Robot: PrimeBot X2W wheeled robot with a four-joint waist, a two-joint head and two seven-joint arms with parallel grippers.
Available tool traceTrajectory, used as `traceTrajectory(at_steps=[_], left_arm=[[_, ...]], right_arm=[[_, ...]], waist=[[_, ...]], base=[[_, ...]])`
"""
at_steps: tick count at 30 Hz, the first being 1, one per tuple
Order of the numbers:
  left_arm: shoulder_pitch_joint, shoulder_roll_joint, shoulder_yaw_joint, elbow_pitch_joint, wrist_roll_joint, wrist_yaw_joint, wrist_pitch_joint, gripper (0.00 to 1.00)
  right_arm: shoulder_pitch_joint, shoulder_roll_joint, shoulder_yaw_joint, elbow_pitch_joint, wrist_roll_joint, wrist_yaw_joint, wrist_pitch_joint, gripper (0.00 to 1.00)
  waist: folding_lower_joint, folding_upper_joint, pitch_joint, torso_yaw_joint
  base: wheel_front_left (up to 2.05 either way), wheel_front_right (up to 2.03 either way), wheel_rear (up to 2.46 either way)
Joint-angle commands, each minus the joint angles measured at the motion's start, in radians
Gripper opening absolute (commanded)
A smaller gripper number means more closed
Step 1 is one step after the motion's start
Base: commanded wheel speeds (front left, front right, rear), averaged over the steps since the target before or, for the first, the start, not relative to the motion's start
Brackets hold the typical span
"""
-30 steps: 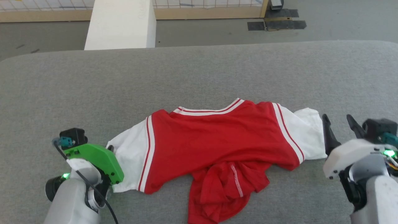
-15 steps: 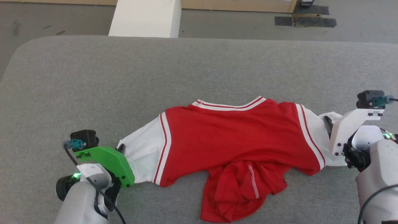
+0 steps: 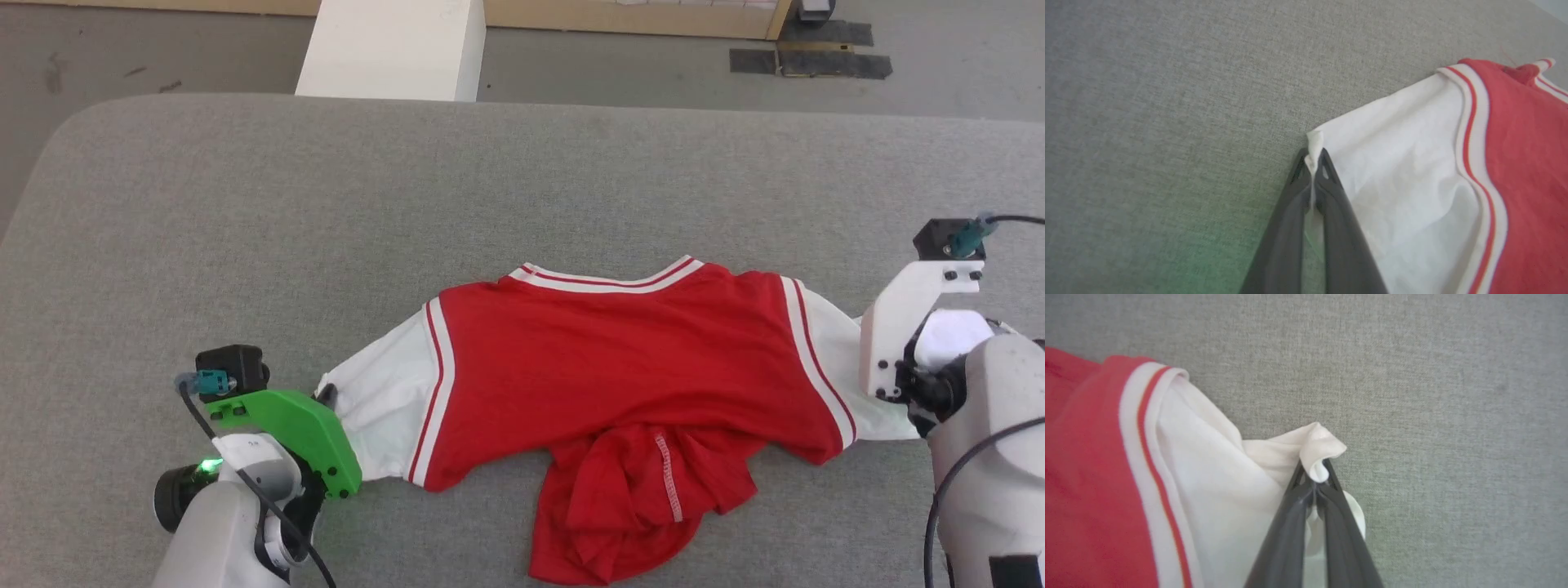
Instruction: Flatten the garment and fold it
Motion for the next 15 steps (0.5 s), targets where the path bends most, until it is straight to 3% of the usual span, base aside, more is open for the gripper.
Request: traceTrajectory(at_steps=[1,9,15], left_arm=[[0.015,0.005,0.000,-0.003,-0.015,-0.011,-0.009,0.00],[-0.066,0.071,0.009,-0.071,-0.019,-0.075,-0.029,0.00],[-0.237,0.148,0.030,-0.138,0.010,-0.084,-0.018,0.00]], right_arm=[[0.039,0.005,0.004,-0.017,0.010,-0.002,-0.021,0.00],[0.036,-0.020,0.043,-0.196,0.088,-0.002,-0.130,0.00],[-0.086,-0.079,0.097,-0.308,0.113,-0.002,-0.129,0.00]], waist=[[0.0000,0.0000,-0.012,-0.006],[0.0000,0.0000,-0.032,-0.030],[0.0000,0.0000,0.015,-0.055]], base=[[0.00,0.00,0.00],[0.00,0.00,0.00],[0.00,0.00,0.00]])
